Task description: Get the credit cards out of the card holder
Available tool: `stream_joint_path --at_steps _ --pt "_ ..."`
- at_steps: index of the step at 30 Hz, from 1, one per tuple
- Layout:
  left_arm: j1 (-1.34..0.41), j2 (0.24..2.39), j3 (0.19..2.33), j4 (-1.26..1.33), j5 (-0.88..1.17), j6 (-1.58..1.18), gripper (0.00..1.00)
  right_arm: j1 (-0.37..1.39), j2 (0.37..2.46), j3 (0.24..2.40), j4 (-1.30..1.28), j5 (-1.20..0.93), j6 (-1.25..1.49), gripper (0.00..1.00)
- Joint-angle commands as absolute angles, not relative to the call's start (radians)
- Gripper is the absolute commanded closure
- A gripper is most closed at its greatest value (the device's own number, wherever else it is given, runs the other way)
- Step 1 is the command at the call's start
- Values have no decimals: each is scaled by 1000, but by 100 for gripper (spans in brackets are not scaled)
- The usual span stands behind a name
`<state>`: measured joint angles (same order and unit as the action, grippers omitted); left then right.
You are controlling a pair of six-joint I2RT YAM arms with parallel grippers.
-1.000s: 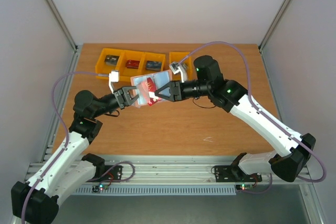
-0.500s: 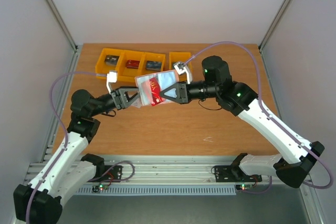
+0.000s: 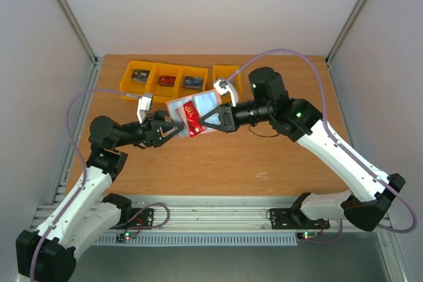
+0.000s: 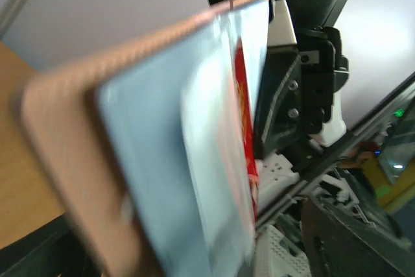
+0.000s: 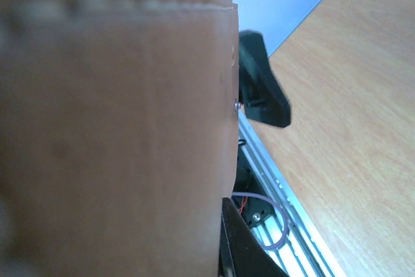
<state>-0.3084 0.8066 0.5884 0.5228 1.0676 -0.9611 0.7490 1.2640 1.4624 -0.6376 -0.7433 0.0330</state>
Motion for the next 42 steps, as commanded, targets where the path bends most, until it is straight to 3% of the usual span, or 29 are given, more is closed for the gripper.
stream_joint_path --at_steps 1,7,8,12,15,18,23,28,33,36,42 --pt "-314 816 620 496 971 -911 29 785 1289 1494 -615 -800 -33 99" --pt "-317 808 616 510 1001 -909 98 787 1278 1479 -619 -790 -47 98" --pt "-316 805 614 497 1000 -907 99 785 1276 1484 -637 -768 -55 87" --pt "-316 786 611 339 938 -885 100 746 1245 1531 -804 -581 -91 58" --pt "-315 769 631 130 819 -766 100 690 1201 1577 -953 -380 -98 49" --pt "-316 770 679 -122 669 -559 100 683 1196 1668 -1100 -197 -128 48" --pt "-324 769 725 -217 651 -365 100 813 1259 1738 -1092 -285 -202 56" --pt "-325 761 715 -60 818 -417 100 897 1333 1678 -803 -609 -208 56" --pt "-327 735 658 251 1000 -599 100 885 1376 1656 -706 -596 -182 59" --pt "-330 731 650 285 1028 -633 100 872 1398 1633 -683 -576 -158 65" --pt "-335 731 645 378 1084 -681 100 827 1350 1579 -654 -534 -114 64"
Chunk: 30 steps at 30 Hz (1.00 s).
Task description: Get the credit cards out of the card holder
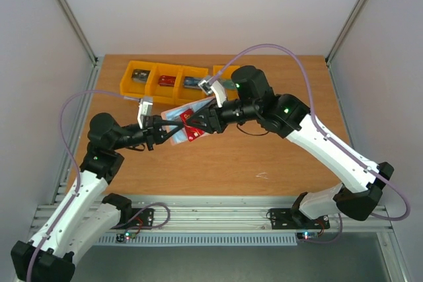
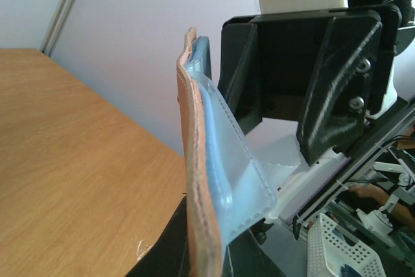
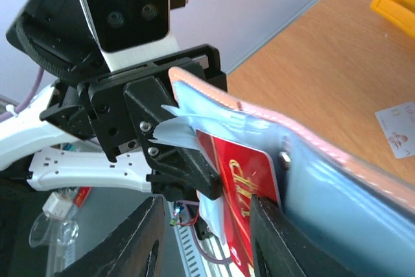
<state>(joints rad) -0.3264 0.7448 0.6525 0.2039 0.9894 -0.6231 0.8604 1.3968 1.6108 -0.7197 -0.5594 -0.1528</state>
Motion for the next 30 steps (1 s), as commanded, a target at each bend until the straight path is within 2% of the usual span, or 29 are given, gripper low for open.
stream_joint_path --at_steps 1,6,11,17,19,21,24,30 --pt "-336 732 641 383 1088 -683 100 825 1346 1579 -662 -526 -120 63" --pt "-344 737 640 412 1105 -694 100 825 1349 1593 -707 -500 -142 54" --pt "-349 742 644 424 1114 -697 100 825 1376 1621 -726 -504 -167 54" --pt "-349 743 645 413 1087 -711 100 843 1411 1625 -713 -645 -189 70" --pt "-347 743 643 409 1076 -717 100 844 1408 1621 -712 -666 -199 80" --pt "-347 744 641 401 1071 -721 100 839 1386 1609 -698 -661 -200 96" --pt "-347 747 634 356 1052 -717 100 789 1336 1564 -650 -641 -153 99" --pt "-347 745 591 339 1036 -725 88 712 1278 1485 -566 -627 -24 99"
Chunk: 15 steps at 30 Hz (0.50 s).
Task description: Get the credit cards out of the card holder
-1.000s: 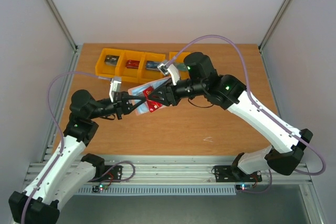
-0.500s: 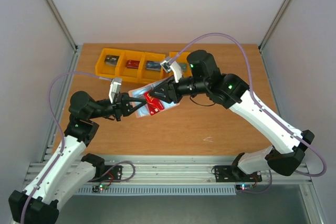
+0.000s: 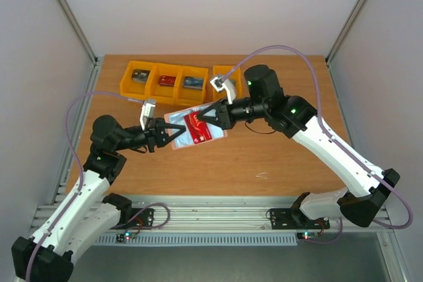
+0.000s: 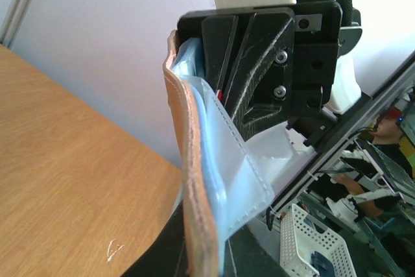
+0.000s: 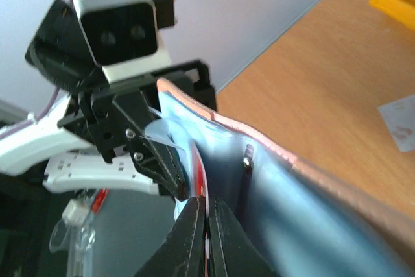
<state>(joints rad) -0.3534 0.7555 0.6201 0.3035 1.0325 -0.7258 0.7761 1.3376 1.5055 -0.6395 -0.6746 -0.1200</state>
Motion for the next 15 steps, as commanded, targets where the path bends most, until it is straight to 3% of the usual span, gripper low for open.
stream_joint_path --at_steps 1,5,7,12,15 --pt "-347 746 590 340 1036 -727 87 712 1278 1486 -562 -633 -17 99" --pt "-347 746 584 340 1041 -729 87 706 1270 1496 -566 -597 -5 99" --pt "-348 743 579 306 1017 -727 95 691 1262 1504 -574 -576 26 99" --pt "-347 782 554 -111 694 -628 100 646 1195 1487 -601 -397 145 99" --pt "-350 872 434 43 733 -608 100 643 1146 1471 -667 -259 201 99"
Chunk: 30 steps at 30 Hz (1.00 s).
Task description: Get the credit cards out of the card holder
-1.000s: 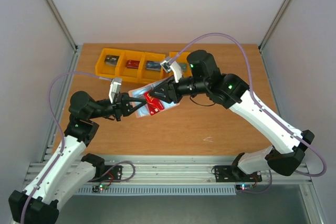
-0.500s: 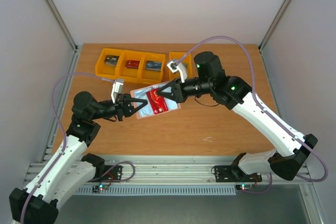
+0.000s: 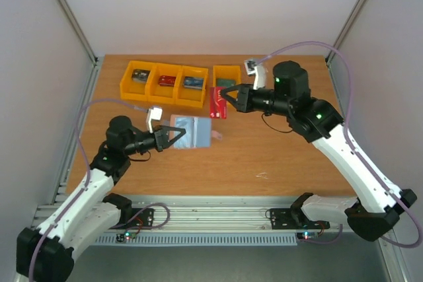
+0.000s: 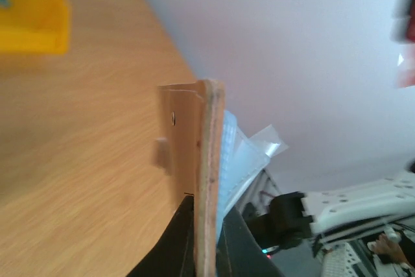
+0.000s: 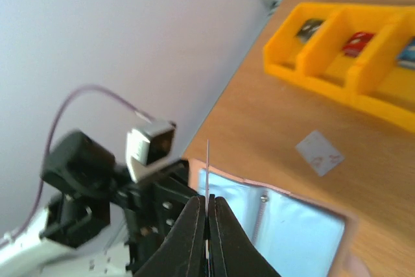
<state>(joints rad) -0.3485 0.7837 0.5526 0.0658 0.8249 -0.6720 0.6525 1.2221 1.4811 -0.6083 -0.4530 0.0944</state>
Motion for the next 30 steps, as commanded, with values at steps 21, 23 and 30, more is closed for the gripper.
stream_joint_path --at_steps 21,23,30 --pt "-388 1004 377 -141 373 -580 28 645 1189 1417 -772 -239 277 99" --pt "-388 886 424 -254 357 -534 25 651 1192 1427 -770 -247 295 99" --pt "-377 596 704 -396 611 -45 25 743 1189 1436 -681 -271 365 99"
